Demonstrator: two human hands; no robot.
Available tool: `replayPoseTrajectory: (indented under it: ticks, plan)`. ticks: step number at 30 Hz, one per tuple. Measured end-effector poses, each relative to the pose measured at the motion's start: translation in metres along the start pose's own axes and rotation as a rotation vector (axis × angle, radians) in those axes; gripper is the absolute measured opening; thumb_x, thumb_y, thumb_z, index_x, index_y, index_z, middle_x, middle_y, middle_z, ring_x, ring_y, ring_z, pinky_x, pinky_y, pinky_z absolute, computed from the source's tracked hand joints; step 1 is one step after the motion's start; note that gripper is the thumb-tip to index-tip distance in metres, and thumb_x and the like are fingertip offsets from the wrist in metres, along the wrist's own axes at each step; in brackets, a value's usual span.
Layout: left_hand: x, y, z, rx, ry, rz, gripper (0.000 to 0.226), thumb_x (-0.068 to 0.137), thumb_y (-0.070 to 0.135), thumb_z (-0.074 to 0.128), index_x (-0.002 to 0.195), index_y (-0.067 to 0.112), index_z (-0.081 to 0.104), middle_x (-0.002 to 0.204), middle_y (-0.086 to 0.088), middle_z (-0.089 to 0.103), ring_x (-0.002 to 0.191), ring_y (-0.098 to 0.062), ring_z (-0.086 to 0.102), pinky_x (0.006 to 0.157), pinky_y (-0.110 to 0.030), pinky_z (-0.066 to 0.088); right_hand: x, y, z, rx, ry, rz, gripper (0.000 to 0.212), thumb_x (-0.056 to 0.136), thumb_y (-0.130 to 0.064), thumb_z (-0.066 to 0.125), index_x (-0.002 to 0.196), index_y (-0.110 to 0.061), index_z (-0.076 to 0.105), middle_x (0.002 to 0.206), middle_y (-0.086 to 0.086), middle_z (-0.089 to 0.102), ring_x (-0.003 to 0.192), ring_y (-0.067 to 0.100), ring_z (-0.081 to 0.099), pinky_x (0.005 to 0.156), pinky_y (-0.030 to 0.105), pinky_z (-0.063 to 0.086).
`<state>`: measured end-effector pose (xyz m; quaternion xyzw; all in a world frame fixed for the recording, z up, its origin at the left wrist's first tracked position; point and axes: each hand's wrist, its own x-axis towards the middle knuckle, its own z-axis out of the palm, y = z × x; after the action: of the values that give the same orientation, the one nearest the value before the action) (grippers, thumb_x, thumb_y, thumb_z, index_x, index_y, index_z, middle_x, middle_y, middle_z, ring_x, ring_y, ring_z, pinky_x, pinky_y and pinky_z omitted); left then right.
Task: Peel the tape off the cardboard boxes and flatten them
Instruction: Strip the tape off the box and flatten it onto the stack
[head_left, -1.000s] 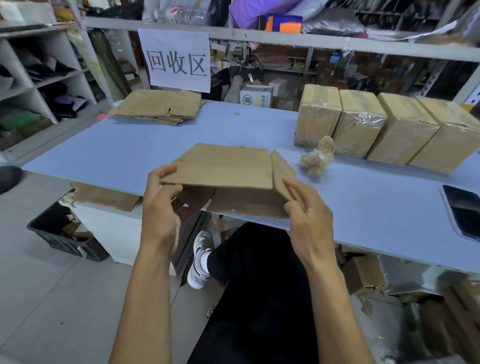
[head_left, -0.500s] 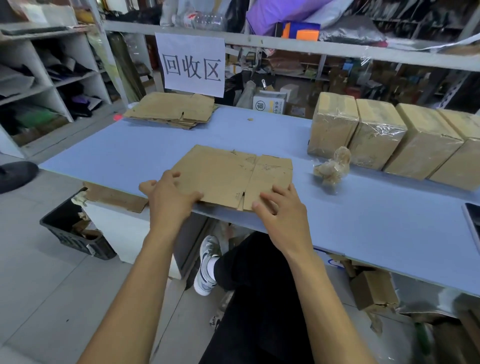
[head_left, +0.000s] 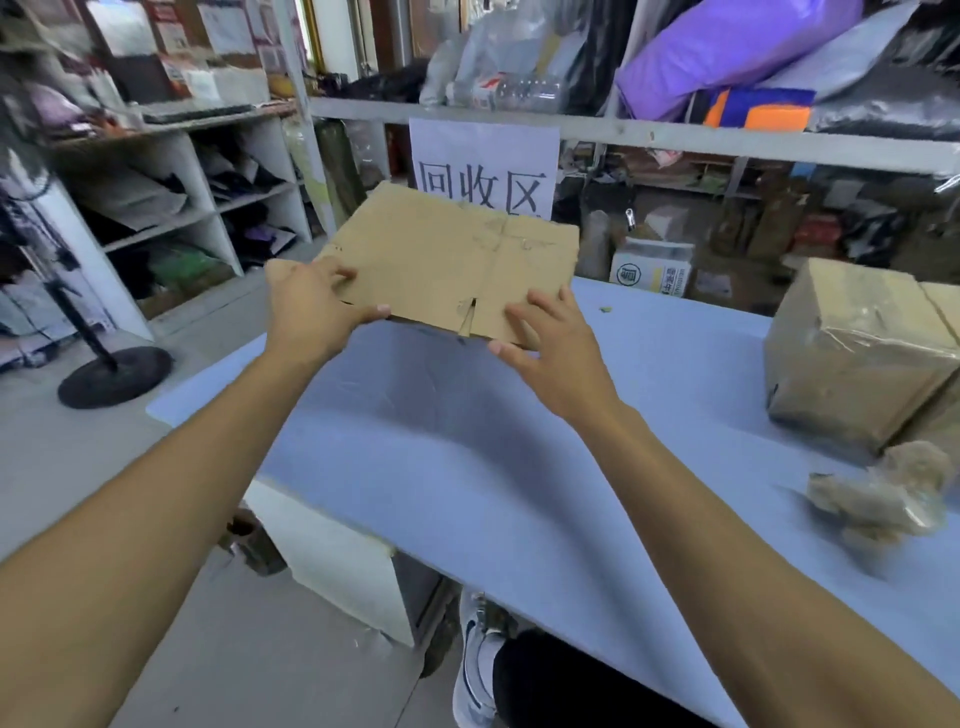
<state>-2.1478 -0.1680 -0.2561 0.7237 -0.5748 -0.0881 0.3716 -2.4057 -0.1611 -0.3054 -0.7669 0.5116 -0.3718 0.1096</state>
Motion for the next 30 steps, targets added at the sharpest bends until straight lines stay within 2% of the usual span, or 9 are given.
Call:
replayPoseTrajectory:
  ticks: [2,5,8,10,12,16,19,23,30]
  plan:
    - [0.03,-0.009,0.012,0.008,0.014,-0.007,0.055,0.075,0.038,0.086,0.119,0.014,0.063,0.135,-0.016,0.033,0.108,-0.025,0.047,0.095,-0.03,0.041,0.031,0.014,0.016,-0.016,-0.041,-0.018,0.039,0.094,-0.038,0.068,0.122,-0.01,0.064,0.126,0.005,0.055,0.131,0.033,0.036,0.112,0.036,0.033]
    - [0.068,-0.022,0.032,-0.004,0.059,-0.042,0.043,0.075,0.034,0.087,0.101,0.014,0.06,0.125,-0.012,0.034,0.097,-0.022,0.042,0.085,-0.028,0.037,0.066,0.028,0.036,-0.025,-0.08,-0.033,0.036,0.096,-0.032,0.067,0.121,-0.006,0.061,0.127,0.006,0.054,0.13,0.027,0.035,0.102,0.018,0.026]
    - [0.094,-0.039,0.055,0.004,0.025,-0.059,0.037,0.077,0.036,0.086,0.086,0.014,0.058,0.119,-0.011,0.045,0.102,-0.028,0.053,0.086,-0.035,0.046,0.089,0.048,0.061,-0.024,-0.105,0.012,0.03,0.096,-0.023,0.066,0.117,-0.004,0.055,0.133,0.012,0.046,0.126,0.031,0.04,0.102,0.032,0.037]
    - [0.101,-0.052,0.07,0.102,-0.111,-0.032,0.03,0.084,0.042,0.077,0.093,0.016,0.066,0.126,-0.017,0.054,0.122,-0.036,0.05,0.096,-0.039,0.046,0.1,0.061,0.078,-0.121,-0.219,0.03,0.026,0.099,-0.02,0.059,0.118,-0.003,0.054,0.136,0.018,0.04,0.132,0.036,0.035,0.103,0.037,0.034]
    - [0.097,-0.057,0.085,0.208,-0.231,0.018,0.035,0.09,0.039,0.07,0.116,0.016,0.067,0.142,-0.016,0.046,0.133,-0.035,0.039,0.106,-0.038,0.035,0.103,0.071,0.09,-0.2,-0.344,0.048,0.027,0.102,-0.02,0.051,0.123,-0.003,0.052,0.131,0.021,0.041,0.13,0.04,0.034,0.104,0.037,0.03]
    - [0.08,-0.044,0.099,0.294,-0.25,0.148,0.045,0.082,0.035,0.068,0.12,0.012,0.061,0.134,-0.012,0.048,0.127,-0.035,0.041,0.093,-0.038,0.036,0.098,0.07,0.084,-0.212,-0.383,0.053,0.03,0.1,-0.016,0.049,0.126,-0.003,0.046,0.125,0.017,0.039,0.121,0.039,0.037,0.1,0.038,0.033]
    - [0.064,-0.017,0.11,0.389,-0.308,0.161,0.043,0.079,0.04,0.061,0.115,0.015,0.062,0.131,-0.014,0.048,0.134,-0.038,0.033,0.094,-0.044,0.039,0.082,0.068,0.056,-0.279,-0.433,0.078,0.038,0.102,-0.021,0.048,0.137,-0.007,0.043,0.143,0.018,0.035,0.135,0.039,0.032,0.103,0.039,0.034]
    - [0.033,0.052,0.138,0.409,-0.342,0.275,0.038,0.091,0.031,0.062,0.126,0.019,0.061,0.149,-0.016,0.038,0.139,-0.037,0.028,0.109,-0.045,0.03,0.045,0.071,-0.009,-0.451,-0.431,0.112,0.058,0.105,-0.045,0.042,0.155,-0.016,0.034,0.167,0.017,0.01,0.154,0.033,0.005,0.122,0.043,0.014]
    - [-0.04,0.191,0.199,0.219,-0.408,0.538,0.043,0.091,0.03,0.062,0.131,0.018,0.059,0.142,-0.011,0.044,0.13,-0.033,0.043,0.104,-0.044,0.041,-0.024,0.106,-0.152,-0.716,-0.189,0.196,0.057,0.103,-0.048,0.045,0.146,-0.011,0.046,0.159,0.017,0.031,0.152,0.035,0.014,0.124,0.044,0.013]
